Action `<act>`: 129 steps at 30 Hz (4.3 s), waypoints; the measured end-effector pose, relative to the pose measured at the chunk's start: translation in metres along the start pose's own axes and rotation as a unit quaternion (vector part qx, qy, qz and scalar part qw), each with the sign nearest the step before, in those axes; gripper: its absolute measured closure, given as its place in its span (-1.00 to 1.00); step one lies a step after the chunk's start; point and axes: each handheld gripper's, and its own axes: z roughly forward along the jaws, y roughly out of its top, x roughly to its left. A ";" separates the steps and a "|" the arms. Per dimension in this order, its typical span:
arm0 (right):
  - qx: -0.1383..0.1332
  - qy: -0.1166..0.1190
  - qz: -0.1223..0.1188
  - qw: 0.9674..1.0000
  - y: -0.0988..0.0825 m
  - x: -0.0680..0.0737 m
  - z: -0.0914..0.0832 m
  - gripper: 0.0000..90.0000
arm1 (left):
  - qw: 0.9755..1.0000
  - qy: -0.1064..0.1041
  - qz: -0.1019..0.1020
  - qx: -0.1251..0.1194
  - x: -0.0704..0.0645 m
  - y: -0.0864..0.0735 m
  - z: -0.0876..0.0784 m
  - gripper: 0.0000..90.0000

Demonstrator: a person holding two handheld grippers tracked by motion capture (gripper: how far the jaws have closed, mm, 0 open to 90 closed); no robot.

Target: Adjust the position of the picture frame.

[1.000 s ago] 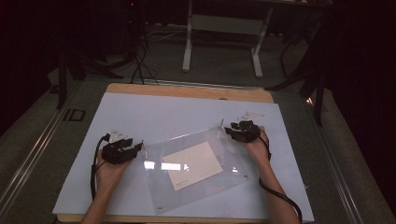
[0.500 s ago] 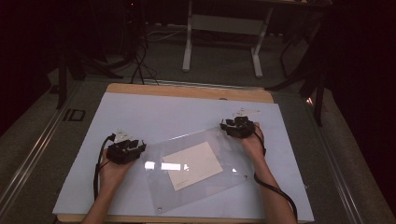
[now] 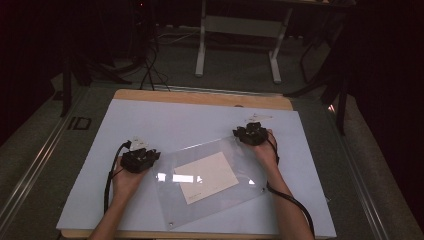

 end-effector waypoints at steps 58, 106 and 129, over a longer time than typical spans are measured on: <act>0.005 0.033 0.070 0.997 -0.005 -0.002 0.015 0.84 | 0.998 -0.036 -0.048 -0.001 0.005 0.001 0.009 0.82; 0.011 0.027 0.146 0.989 -0.029 -0.009 -0.025 0.77 | 0.993 -0.073 -0.093 0.026 0.033 0.052 0.058 0.79; 0.001 0.021 0.166 0.986 -0.027 -0.026 -0.018 0.77 | 0.994 -0.036 -0.104 0.025 0.036 0.074 0.085 0.81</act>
